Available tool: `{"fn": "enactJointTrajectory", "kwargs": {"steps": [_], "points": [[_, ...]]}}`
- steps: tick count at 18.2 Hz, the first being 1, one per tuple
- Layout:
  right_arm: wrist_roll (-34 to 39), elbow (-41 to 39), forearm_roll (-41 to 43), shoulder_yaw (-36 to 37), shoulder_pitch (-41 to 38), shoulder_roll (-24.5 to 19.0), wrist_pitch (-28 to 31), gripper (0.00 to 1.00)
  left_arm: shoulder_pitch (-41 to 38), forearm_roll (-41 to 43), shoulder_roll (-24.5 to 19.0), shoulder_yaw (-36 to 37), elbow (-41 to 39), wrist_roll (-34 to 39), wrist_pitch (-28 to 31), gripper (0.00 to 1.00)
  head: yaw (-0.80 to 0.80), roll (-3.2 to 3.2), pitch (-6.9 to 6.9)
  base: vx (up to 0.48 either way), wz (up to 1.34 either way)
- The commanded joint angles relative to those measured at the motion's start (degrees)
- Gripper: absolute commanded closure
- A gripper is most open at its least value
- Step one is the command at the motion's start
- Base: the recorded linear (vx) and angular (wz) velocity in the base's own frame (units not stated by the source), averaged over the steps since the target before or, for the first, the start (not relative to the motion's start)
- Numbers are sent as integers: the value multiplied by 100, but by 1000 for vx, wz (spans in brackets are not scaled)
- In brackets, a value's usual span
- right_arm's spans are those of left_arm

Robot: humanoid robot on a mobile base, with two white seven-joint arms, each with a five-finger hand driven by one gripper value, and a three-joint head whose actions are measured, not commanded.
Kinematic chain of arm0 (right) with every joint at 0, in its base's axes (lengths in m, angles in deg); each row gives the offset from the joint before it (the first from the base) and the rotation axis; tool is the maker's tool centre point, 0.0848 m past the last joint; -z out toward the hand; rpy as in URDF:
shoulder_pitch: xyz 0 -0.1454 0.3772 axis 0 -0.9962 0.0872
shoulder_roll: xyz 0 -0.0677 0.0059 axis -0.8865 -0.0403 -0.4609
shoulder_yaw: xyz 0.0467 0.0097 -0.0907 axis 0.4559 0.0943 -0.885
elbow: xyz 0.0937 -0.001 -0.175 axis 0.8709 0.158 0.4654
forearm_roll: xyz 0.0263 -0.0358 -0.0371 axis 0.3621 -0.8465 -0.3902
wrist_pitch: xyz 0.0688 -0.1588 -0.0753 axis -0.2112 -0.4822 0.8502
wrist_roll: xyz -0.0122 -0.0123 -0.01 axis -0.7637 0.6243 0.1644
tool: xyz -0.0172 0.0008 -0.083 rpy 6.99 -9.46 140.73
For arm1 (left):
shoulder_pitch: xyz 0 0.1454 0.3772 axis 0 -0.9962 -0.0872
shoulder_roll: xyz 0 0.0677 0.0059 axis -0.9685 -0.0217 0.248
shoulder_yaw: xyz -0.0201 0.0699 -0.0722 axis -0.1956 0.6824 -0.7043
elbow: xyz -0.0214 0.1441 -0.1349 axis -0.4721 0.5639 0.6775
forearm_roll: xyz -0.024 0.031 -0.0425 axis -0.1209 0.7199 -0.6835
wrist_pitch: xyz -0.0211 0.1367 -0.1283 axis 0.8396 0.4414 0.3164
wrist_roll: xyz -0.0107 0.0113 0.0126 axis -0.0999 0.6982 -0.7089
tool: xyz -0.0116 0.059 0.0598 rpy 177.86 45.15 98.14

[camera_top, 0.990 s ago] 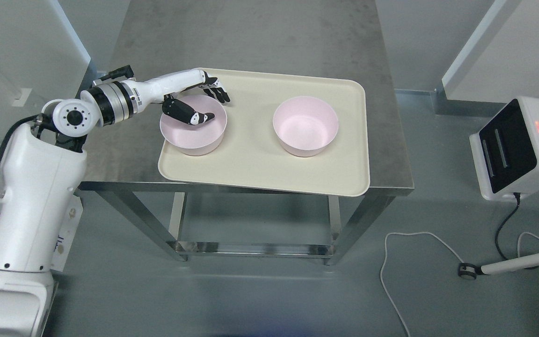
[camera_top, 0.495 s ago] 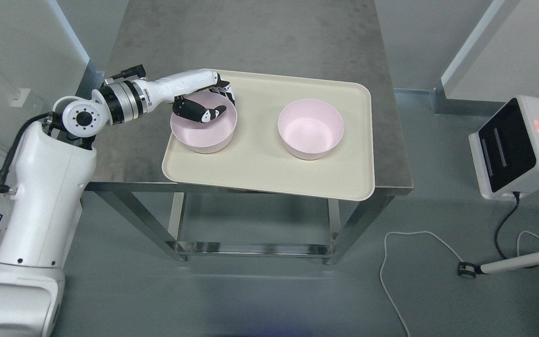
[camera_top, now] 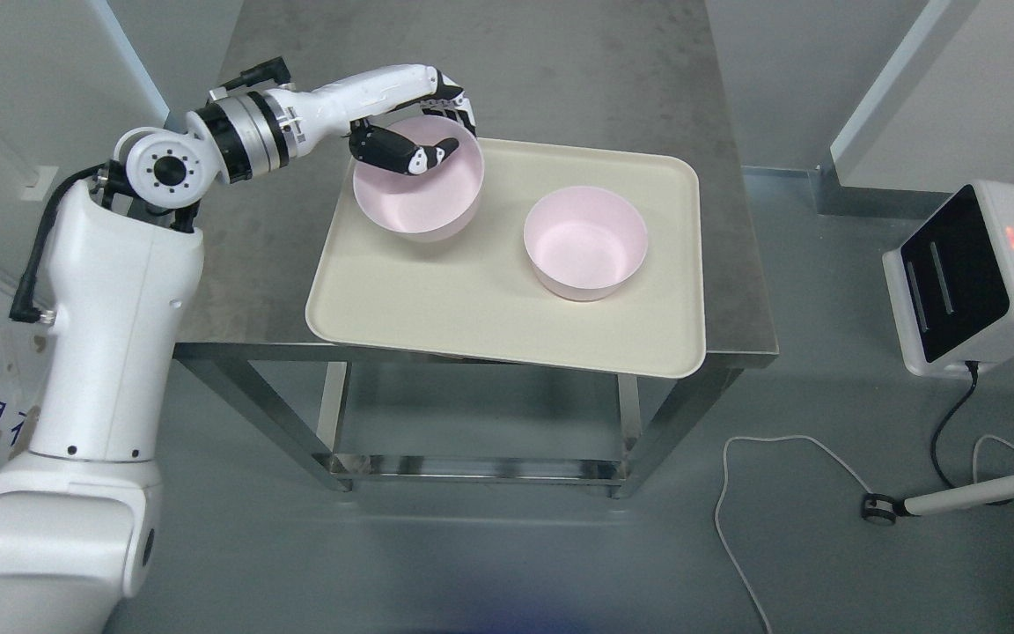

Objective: Stack pink IKEA bowls on left shelf middle
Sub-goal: 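Grasp the rim of the nearer pink bowl with the left hand and lift, then carry the bowl over the other pink bowl and drop it inside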

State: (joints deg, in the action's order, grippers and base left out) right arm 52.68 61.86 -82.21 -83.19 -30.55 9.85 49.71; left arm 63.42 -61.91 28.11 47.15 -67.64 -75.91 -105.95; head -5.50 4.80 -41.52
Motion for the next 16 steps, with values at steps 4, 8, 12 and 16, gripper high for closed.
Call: {"fn": "enactJointTrajectory", "kwargs": {"steps": [4,8,12,16], "points": [[3,0,-44,53,0,100,2,0,733,70,909,1955,103,295,20,99,0,0,0,0,0],[3,0,-44,61,0,100,2,0,742,53,909,2581,227,699,37,98,0,0,0,0,0],[3,0,-44,53,0,100,2,0,751,280,909,2626,306,727,46,98,0,0,0,0,0],[3,0,-44,53,0,100,2,0,742,633,909,2389,324,473,46,97,0,0,0,0,0]]}}
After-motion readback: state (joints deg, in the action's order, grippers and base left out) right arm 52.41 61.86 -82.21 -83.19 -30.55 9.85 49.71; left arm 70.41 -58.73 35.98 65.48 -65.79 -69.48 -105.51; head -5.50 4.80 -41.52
